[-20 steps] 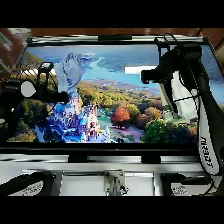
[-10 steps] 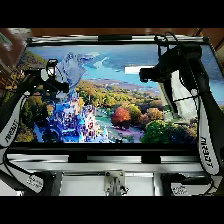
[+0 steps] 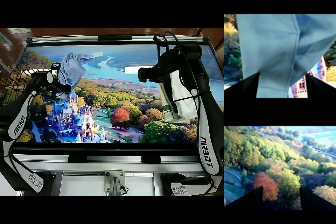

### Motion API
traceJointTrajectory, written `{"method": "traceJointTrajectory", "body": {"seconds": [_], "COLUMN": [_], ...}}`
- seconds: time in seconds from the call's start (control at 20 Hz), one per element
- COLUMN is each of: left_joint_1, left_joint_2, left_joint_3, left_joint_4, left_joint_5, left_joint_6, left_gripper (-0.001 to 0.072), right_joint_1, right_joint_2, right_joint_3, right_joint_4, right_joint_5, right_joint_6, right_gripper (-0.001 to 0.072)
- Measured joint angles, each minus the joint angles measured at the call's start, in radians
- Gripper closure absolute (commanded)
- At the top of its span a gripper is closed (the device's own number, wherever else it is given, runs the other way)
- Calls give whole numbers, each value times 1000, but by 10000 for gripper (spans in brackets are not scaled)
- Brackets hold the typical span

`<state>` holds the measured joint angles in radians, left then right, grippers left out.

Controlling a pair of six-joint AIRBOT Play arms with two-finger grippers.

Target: Fold the shirts.

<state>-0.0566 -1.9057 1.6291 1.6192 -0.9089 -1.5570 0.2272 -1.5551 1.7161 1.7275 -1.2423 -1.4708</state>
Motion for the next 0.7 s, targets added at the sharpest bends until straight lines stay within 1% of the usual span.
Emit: {"method": "traceJointTrajectory", "body": {"seconds": [0.05,0.1,0.15,0.2,0.35,0.45,0.6,0.7], "left_joint_1": [0,0,0,0,-7,-26,-83,-141], "left_joint_2": [-4,-6,-7,-8,10,53,180,306], "left_joint_3": [0,2,3,7,44,90,156,180], "left_joint_4": [0,1,1,2,1,0,-2,-3], "left_joint_5": [-2,-2,-1,-4,-28,-37,-40,-45], "left_joint_6": [0,0,0,0,0,1,26,39], "left_gripper": [399,537,635,674,676,676,676,676], "right_joint_1": [0,0,0,0,0,0,0,0], "right_joint_2": [0,0,0,0,0,0,16,55], "right_joint_3": [0,0,0,0,0,0,1,2], "right_joint_4": [1,1,1,1,2,2,-16,-57], "right_joint_5": [-3,-5,-5,-6,-13,-13,-22,-35], "right_joint_6": [0,0,0,0,0,-3,-6,-8], "right_gripper": [164,164,164,164,164,164,164,164]}}
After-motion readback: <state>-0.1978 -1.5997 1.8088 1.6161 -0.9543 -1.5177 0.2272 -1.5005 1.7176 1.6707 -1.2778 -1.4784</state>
